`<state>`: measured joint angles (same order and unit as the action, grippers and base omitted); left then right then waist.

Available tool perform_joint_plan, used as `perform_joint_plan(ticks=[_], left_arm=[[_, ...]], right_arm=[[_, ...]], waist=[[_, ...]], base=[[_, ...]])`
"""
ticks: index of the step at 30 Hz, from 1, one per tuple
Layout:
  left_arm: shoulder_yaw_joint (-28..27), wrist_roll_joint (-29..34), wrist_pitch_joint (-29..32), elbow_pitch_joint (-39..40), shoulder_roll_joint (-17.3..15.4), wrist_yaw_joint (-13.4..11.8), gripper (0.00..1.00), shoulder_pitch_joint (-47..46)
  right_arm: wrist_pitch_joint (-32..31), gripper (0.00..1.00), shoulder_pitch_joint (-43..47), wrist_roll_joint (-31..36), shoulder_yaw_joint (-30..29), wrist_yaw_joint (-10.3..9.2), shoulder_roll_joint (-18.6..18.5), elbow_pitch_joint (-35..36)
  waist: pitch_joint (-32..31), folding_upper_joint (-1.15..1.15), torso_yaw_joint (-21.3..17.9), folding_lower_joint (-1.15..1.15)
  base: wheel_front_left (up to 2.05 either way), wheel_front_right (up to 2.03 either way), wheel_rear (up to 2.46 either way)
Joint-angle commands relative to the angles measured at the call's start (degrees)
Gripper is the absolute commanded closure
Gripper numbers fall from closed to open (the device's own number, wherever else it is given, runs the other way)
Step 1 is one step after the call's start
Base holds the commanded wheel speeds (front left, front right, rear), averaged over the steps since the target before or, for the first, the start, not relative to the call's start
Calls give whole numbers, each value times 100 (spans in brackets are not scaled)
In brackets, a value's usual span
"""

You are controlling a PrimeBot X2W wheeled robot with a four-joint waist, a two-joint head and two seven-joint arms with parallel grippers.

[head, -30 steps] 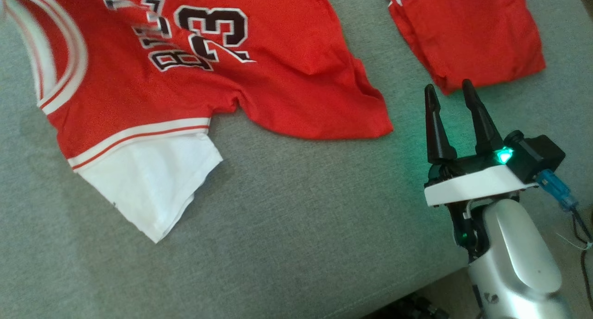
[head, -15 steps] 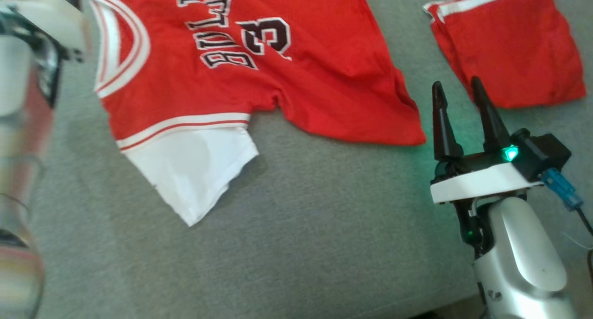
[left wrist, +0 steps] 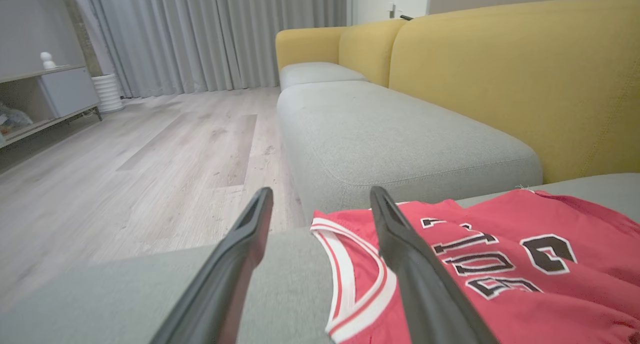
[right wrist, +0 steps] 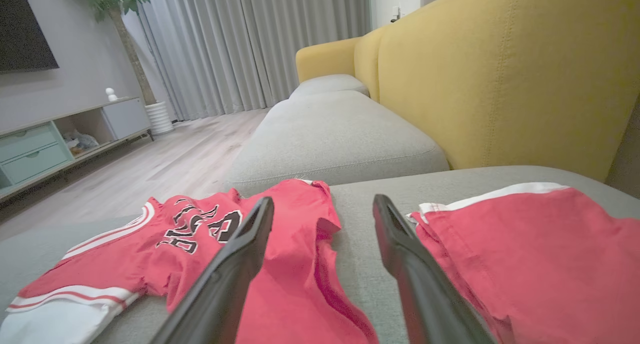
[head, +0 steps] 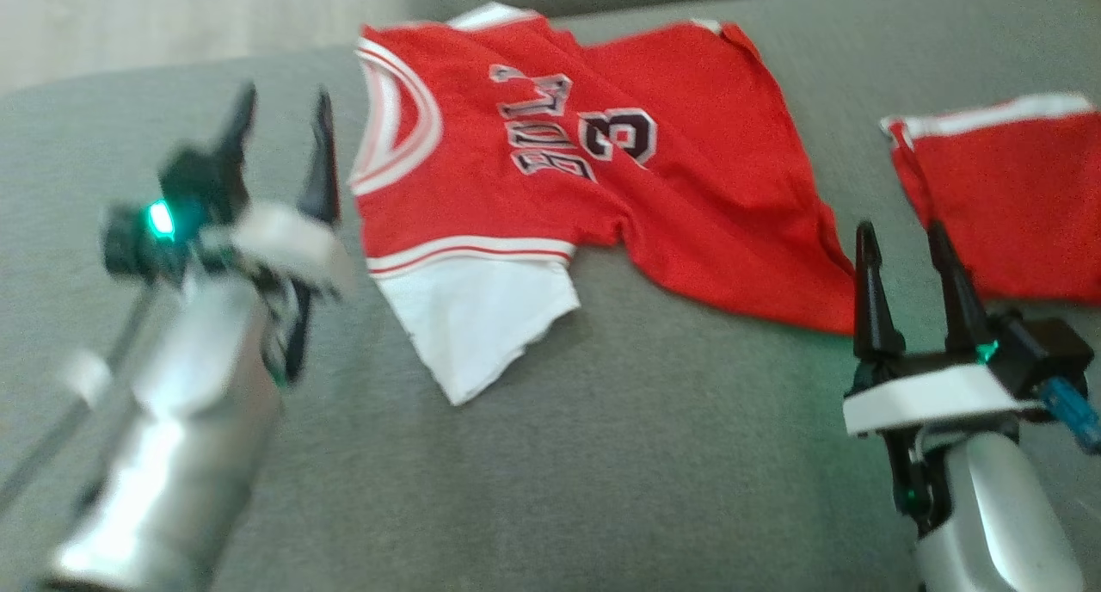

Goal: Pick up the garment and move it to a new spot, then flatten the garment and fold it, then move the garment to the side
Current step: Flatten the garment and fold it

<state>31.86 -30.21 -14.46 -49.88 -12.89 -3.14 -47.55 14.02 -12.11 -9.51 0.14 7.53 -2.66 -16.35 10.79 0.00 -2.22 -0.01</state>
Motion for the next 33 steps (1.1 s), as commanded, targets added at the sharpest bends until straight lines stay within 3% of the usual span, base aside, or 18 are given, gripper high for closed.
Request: perform_joint_plan(ticks=[1,8,14,21,29,33], left_arm=[[-276,-11,-51,405,-153,-117,0,167],[-534,74,-52,1720,41,-526,0,1836],[-729,54,-53,2493,203,-604,0,2706],[-448,149,79,2574,276,-473,0,2925],[-77,-49,746,2373,451,-215,0,3105],[-33,-153,1019,2208,495,-210,0,3100]], right_arm=[[-28,0,-21,37,95,-4,-21,220],[-30,0,306,31,-11,-4,-21,312],[-28,0,429,6,-4,-4,-21,324],[-25,0,424,-51,104,-4,-21,306],[-7,0,435,-114,195,-4,-21,246],[-3,0,396,-123,249,-4,-21,216]], waist=[[-357,0,355,1],[-566,0,570,1],[-627,0,596,1],[-680,0,498,1],[-632,0,281,1],[-571,0,148,1]], base=[[0,0,0],[0,0,0],[0,0,0],[0,0,0],[0,0,0],[0,0,0]])
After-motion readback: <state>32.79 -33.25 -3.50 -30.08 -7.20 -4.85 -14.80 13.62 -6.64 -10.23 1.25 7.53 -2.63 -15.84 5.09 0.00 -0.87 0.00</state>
